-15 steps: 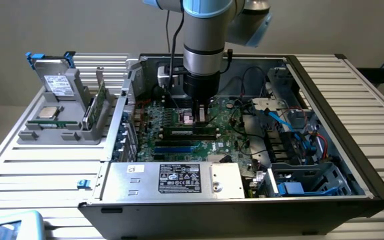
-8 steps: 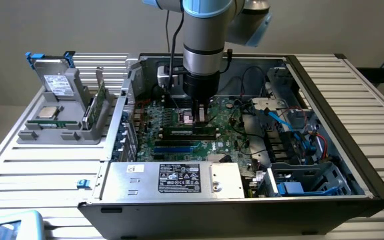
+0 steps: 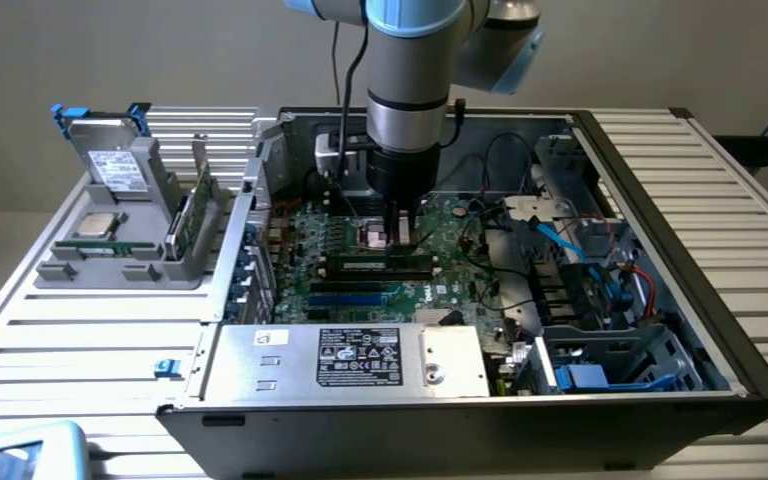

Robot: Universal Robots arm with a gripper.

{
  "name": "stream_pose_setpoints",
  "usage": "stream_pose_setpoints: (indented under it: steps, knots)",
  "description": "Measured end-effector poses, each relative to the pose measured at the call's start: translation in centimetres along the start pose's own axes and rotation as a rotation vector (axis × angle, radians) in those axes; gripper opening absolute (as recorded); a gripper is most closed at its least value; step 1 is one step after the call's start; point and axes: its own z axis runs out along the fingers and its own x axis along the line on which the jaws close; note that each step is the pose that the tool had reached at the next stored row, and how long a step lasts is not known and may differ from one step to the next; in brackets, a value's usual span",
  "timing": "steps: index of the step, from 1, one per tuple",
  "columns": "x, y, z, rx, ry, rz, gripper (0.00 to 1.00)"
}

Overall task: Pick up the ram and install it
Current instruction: 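Insert the ram into the slot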

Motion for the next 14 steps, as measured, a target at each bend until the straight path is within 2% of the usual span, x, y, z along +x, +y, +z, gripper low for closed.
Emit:
stream_pose_setpoints:
  steps: [14]
  knots:
    - [-0.01,0.02,0.07,-0.0002,0.0004,0.0,0.14]
